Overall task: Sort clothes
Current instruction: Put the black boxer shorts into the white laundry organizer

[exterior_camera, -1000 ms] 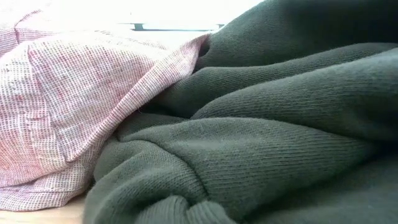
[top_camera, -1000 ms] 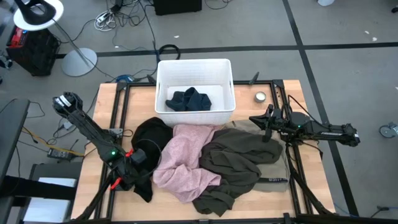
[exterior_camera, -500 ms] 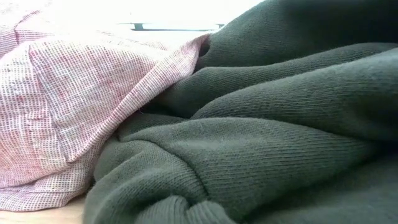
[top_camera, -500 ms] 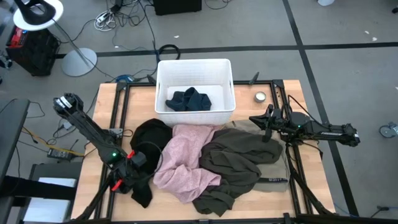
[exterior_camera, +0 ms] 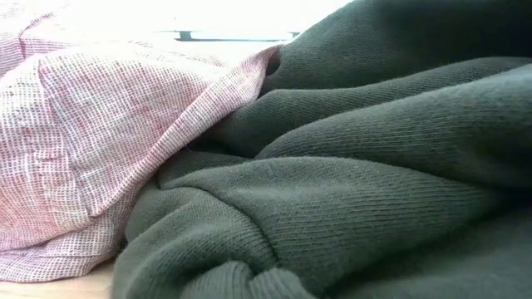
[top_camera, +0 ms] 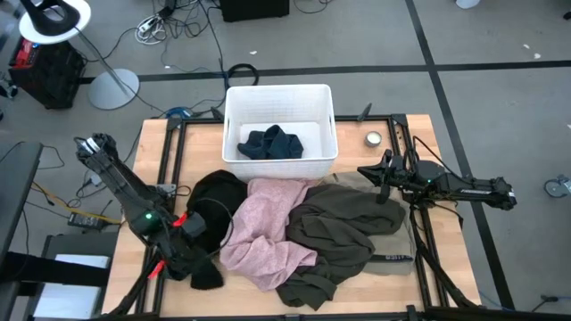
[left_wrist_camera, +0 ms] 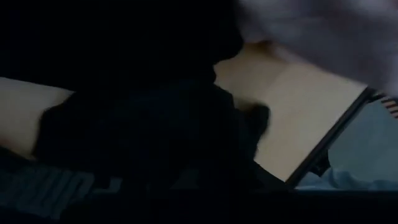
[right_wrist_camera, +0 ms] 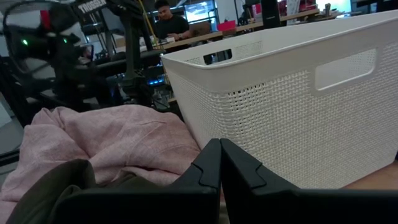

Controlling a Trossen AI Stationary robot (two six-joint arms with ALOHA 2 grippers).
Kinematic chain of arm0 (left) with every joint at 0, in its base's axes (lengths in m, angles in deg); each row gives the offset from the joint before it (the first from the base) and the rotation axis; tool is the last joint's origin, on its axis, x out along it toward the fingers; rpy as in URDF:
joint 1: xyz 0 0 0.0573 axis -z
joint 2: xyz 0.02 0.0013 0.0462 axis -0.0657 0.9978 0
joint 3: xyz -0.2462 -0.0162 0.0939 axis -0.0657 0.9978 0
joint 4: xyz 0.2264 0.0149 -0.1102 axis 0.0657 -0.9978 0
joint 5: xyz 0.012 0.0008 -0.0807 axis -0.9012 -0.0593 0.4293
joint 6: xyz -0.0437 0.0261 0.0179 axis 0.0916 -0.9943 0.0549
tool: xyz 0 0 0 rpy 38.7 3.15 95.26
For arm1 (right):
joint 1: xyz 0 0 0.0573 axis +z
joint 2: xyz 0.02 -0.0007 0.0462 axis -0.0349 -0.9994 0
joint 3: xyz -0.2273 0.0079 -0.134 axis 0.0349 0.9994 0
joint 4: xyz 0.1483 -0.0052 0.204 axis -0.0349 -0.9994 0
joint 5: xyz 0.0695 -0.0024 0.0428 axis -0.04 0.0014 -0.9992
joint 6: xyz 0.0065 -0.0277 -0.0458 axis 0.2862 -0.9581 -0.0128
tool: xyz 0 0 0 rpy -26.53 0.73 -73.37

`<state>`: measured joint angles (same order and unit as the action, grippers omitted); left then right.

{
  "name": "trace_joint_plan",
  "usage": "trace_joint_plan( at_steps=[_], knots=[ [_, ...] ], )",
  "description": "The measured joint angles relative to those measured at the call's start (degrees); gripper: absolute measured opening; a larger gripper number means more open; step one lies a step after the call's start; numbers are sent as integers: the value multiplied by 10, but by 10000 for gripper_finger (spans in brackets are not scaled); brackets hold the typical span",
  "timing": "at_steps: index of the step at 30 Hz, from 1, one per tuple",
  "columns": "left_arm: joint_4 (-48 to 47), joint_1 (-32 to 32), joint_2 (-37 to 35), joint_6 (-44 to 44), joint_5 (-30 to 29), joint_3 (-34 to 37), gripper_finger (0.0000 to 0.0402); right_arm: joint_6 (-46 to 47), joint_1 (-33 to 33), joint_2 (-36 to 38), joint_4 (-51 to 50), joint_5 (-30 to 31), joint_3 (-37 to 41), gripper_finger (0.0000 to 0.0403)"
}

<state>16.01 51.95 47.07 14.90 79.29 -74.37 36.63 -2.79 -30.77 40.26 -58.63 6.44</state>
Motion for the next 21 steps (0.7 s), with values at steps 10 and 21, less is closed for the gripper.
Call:
trace_joint_plan(
  at_steps=[10, 21],
  knots=[
    [-30, 0, 0, 2, -19, -59, 2, 0, 0, 0, 0, 0, 0, 7],
    [-29, 0, 0, 5, -15, -59, 2, 0, 0, 0, 0, 0, 0, 7]
  ],
)
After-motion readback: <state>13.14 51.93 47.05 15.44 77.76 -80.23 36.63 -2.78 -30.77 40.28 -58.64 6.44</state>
